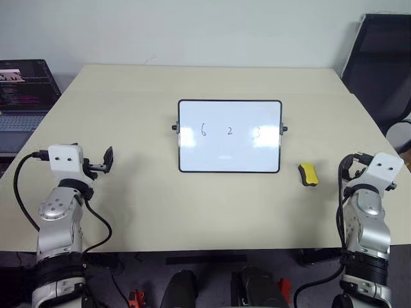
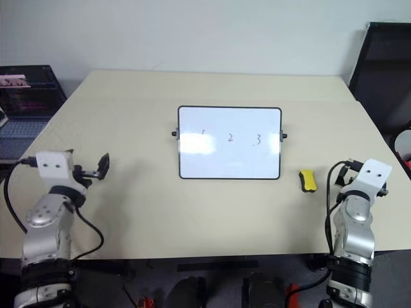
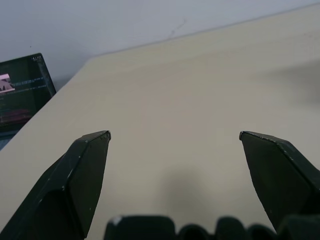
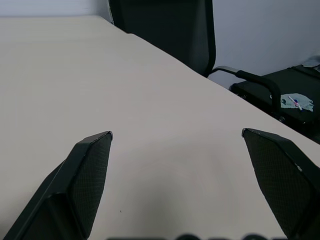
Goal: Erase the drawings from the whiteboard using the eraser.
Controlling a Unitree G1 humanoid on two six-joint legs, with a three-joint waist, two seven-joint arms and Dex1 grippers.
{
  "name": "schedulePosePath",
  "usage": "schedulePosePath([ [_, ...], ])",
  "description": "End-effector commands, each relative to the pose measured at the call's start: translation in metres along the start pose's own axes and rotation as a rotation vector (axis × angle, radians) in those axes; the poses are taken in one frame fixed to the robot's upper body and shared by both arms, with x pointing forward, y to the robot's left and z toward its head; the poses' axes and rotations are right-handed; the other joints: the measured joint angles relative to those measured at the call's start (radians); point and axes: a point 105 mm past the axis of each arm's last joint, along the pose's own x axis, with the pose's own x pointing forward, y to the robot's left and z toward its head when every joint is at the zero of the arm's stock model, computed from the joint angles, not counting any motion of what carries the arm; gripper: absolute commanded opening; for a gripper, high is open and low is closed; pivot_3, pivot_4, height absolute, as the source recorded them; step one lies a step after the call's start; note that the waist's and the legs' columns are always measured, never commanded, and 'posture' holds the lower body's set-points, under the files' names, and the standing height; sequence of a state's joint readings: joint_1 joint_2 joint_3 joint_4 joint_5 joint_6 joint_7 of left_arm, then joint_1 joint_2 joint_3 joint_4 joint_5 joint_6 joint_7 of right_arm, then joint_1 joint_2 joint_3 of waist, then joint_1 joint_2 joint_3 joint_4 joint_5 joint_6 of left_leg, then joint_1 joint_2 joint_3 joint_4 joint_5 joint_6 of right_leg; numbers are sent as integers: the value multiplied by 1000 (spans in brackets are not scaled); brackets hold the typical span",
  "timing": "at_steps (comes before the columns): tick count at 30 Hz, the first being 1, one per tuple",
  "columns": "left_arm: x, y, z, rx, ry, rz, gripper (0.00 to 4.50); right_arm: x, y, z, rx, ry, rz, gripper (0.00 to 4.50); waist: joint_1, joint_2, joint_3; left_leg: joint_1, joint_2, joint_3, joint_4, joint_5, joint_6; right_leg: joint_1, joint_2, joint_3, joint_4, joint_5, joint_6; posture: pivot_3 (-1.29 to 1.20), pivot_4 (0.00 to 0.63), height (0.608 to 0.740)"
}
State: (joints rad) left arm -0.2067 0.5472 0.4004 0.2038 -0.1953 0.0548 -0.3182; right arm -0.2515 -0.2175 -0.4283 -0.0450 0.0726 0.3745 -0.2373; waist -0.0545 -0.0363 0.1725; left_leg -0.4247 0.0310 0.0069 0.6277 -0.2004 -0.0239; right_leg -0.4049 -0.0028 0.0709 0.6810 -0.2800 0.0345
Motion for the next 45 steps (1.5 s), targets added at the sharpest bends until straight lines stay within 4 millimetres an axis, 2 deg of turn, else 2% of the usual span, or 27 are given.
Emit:
schedulePosePath([
  [1, 0, 10, 23, 21, -70, 22, 4500, 0, -1, 17, 6, -55, 7, 4470, 0, 0, 0, 0, 0, 0, 0, 0, 0, 0, 0, 0, 0, 0, 0, 0, 150, 740],
  [8, -4, 11, 26, 20, -79, 39, 4500, 2, 8, 16, 7, -46, 29, 4470, 0, 0, 0, 0, 0, 0, 1, 0, 0, 0, 0, 0, 0, 0, 0, 0, 150, 740],
  [13, -5, 8, 21, 6, -71, 48, 4500, 6, 1, 28, -2, -74, 20, 4470, 1, 0, 0, 0, 0, 0, 0, 0, 0, 0, 0, 0, 0, 0, 0, 0, 150, 740],
  [17, -1, 3, 18, -20, -73, 57, 4500, 9, -5, 29, -8, -80, 0, 4470, 2, 0, 0, 0, 0, 1, 1, 0, 0, 0, 0, 0, 0, 0, 0, 0, 150, 740],
  [19, 3, -2, 22, -27, -90, 41, 4500, 9, -1, 35, -9, -97, 12, 4470, 3, 0, 0, 0, 0, 1, 1, 0, 0, 0, 0, 0, 0, 0, 0, 0, 150, 740],
  [23, 8, -7, 20, -36, -91, 42, 4500, 8, 4, 34, -10, -92, 23, 4470, 3, 0, 0, 0, 0, 2, 1, 0, 0, 0, 0, 0, 0, 0, 0, 0, 150, 740],
  [25, 9, -12, 27, -41, -114, 20, 4500, 8, 3, 37, -9, -98, 30, 4470, 3, 0, 0, 0, -1, 2, 1, 0, 0, 0, 0, 0, 0, 0, 0, 0, 150, 740],
  [28, 10, -45, 48, -81, -187, -151, 4500, 7, 9, 37, -33, -70, 105, 4470, 4, 0, 0, 0, -1, 2, 1, 0, 0, 0, 0, 0, 0, 0, 0, 0, 150, 740],
  [30, 6, -78, 66, -140, -232, -316, 4500, 4, 13, 37, -51, -49, 166, 4470, 7, 0, 0, 0, -1, 2, 1, 0, 0, 0, 0, 0, 0, 0, 1, 0, 150, 740],
  [37, -27, -181, 116, -235, -307, -859, 4500, -13, 36, 44, -80, 69, 389, 4470, 14, 0, 0, -1, -1, 2, 2, 0, 0, 1, 1, 0, 0, 0, 1, 0, 150, 740],
  [39, -42, -207, 120, -245, -299, -1036, 4500, -18, 43, 40, -84, 139, 445, 4470, 14, 0, 0, -1, -1, 2, 2, 0, 0, 1, 1, 0, 0, 0, 1, 0, 150, 740],
  [41, -51, -225, 117, -221, -279, -1164, 4500, -21, 46, 34, -80, 210, 465, 4470, 10, 0, 0, 0, -2, 2, 2, 0, 0, 1, 2, 0, 0, 0, 1, 0, 150, 740],
  [45, -50, -242, 112, -189, -270, -1281, 4500, -24, 53, 29, -61, 276, 472, 4470, 8, 0, 0, 0, -3, 2, 2, 0, 0, 1, 5, 0, 0, 0, 1, 0, 150, 740],
])
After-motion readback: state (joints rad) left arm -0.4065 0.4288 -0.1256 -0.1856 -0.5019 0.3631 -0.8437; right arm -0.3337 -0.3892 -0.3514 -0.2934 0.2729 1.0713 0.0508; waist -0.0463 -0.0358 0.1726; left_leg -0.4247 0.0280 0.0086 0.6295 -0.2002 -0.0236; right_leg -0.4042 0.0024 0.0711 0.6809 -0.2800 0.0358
